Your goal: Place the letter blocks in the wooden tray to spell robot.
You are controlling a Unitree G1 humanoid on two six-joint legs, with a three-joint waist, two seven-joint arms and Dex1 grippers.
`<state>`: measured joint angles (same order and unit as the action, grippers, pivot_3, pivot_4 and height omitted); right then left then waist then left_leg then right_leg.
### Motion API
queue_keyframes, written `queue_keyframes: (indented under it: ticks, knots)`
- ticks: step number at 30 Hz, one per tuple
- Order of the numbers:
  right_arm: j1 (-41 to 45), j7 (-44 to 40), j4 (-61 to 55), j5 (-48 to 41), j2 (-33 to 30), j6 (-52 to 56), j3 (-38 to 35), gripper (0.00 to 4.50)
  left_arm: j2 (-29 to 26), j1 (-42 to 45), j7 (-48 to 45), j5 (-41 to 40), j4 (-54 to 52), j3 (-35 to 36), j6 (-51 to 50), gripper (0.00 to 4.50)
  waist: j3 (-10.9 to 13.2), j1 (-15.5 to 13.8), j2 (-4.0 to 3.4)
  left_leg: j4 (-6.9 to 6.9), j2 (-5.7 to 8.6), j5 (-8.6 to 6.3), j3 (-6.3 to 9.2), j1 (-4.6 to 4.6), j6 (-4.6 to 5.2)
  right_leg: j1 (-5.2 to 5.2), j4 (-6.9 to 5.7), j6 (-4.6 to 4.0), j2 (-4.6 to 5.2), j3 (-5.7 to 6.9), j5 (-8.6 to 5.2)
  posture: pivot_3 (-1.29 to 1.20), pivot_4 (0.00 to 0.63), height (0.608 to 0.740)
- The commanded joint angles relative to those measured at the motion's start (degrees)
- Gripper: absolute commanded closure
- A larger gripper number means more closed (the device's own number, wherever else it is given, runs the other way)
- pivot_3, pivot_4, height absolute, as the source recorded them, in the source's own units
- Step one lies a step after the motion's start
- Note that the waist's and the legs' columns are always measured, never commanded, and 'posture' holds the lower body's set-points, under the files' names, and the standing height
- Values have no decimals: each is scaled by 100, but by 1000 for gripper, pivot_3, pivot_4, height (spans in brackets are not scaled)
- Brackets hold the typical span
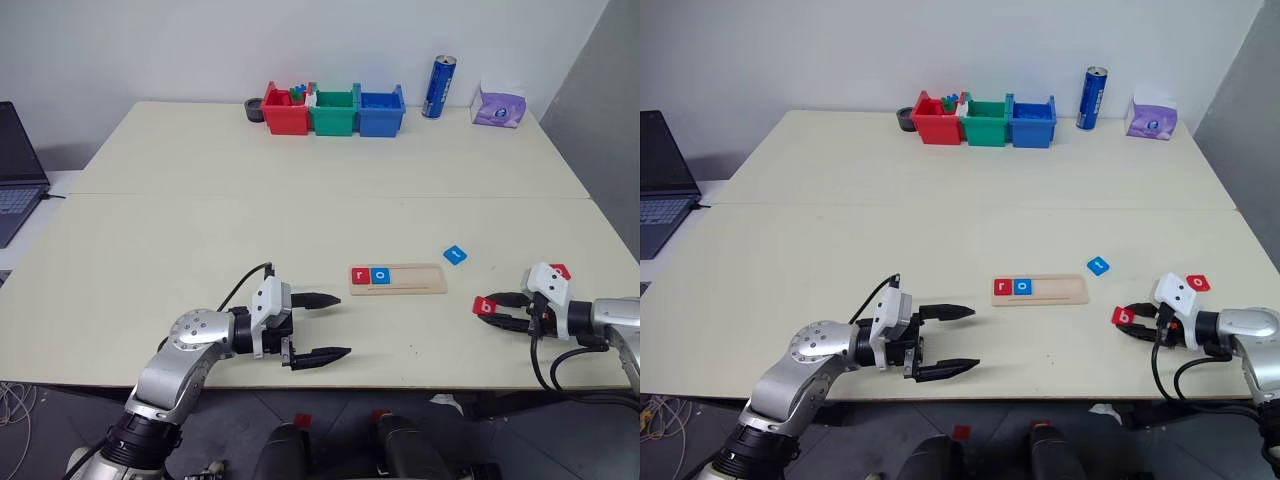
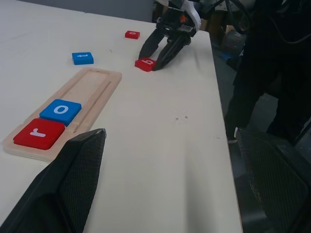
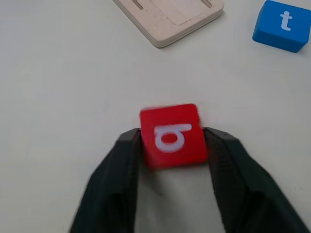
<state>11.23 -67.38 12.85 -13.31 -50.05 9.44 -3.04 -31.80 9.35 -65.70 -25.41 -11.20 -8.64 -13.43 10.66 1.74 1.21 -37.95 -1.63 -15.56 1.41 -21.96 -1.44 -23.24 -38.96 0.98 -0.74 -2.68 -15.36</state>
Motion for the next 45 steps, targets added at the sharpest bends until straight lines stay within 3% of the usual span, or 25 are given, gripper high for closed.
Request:
queue_keyframes:
  ticks: [1, 10, 24, 45]
  knots:
    - [169, -2, -189, -23, 21, 35, 27, 3041, -14, 151, 66, -72, -209, 67, -84, 0, 0, 1, 0, 0, 0, 0, 0, 0, 0, 0, 0, 0, 0, -1, 0, 0, 150, 740]
    - [1391, 185, -1029, -39, 816, 653, 726, 3041, 17, 191, 479, -130, -721, 69, -541, 0, 1, 25, -3, 1, -5, 0, 8, 1, -1, 0, -4, 0, -4, 3, 0, 0, 150, 740]
    - [2590, -362, 781, 700, 1344, -583, 1589, 3041, -213, 204, 651, -240, -912, 364, -787, 0, 1, -4, -2, 1, -1, 0, 5, -5, 0, -2, 0, -27, 15, 9, 16, 0, 150, 740]
    - [3161, -609, 1972, 1053, 1639, -1303, 1688, 3041, -161, 180, 1088, -131, -1015, 600, -611, 0, 1, -2, -2, 1, -4, 0, 7, -4, 0, -2, -2, -31, 13, 9, 18, 0, 150, 740]
